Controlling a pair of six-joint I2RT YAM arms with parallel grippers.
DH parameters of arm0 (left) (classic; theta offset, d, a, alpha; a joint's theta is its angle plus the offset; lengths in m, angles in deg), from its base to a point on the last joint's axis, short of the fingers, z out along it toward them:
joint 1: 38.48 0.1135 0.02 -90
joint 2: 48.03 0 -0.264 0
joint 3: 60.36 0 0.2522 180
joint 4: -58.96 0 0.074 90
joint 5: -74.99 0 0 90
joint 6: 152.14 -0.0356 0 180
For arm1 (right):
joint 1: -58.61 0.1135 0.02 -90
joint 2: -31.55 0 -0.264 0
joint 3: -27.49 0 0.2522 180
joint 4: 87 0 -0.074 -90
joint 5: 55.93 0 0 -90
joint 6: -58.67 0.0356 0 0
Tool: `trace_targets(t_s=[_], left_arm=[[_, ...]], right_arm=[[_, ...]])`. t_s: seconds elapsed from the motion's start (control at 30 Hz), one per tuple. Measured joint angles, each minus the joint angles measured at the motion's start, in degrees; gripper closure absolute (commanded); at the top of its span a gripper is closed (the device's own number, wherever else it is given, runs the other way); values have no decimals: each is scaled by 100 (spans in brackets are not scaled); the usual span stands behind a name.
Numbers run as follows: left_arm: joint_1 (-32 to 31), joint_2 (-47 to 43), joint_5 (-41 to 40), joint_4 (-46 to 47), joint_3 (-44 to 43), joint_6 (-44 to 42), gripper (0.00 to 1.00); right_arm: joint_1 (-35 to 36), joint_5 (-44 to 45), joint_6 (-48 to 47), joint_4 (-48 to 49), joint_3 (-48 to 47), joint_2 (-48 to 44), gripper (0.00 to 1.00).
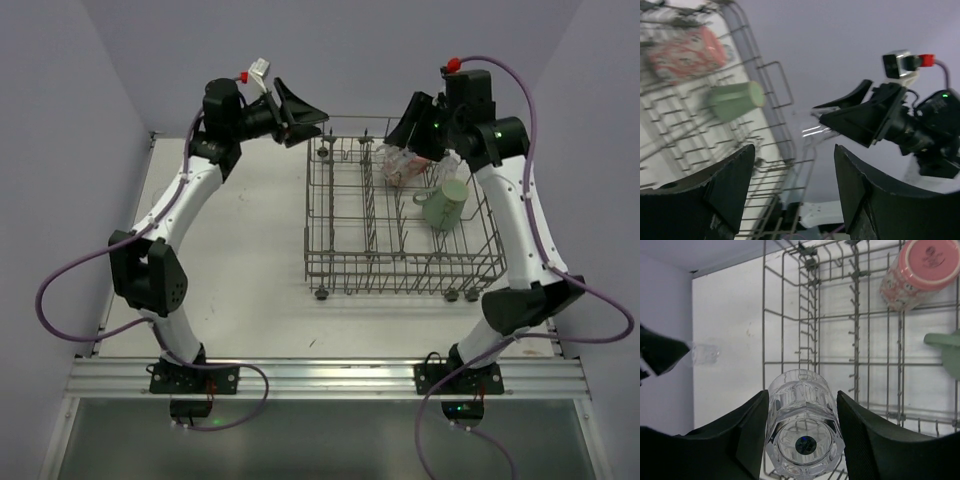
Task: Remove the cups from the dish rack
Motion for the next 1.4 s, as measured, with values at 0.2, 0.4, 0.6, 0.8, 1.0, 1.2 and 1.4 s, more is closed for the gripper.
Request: trace_targets(t_s=[0.2, 0.4, 0.6, 0.8, 1.0, 1.2, 1.4], left_arm=[[-472, -168, 586, 2564, 1239, 1851, 34], [-573, -468, 704, 4194, 2277, 3211, 34], [-708, -680, 678, 4913, 2411, 3757, 34], [-914, -699, 555, 5217, 2411, 3989, 34], [-1056, -697, 483, 5287, 2409, 4116, 34], [-1147, -656, 400, 5287, 2369, 4129, 34], [-1333, -334, 363, 5536, 2011, 4402, 40]], right_arm=[[-4, -782, 295, -269, 667, -1064, 100], [-11, -1384, 608, -179, 761, -1480, 100], [-15, -1878, 920, 136, 1062, -1427, 100], [-15, -2140, 1071, 472, 1200, -1318, 100], [-15, -2295, 1241, 846, 1200, -1296, 100], [-15, -2463, 1368, 1082, 1204, -1231, 100], [33, -2643, 1460, 1419, 1290, -1073, 100]])
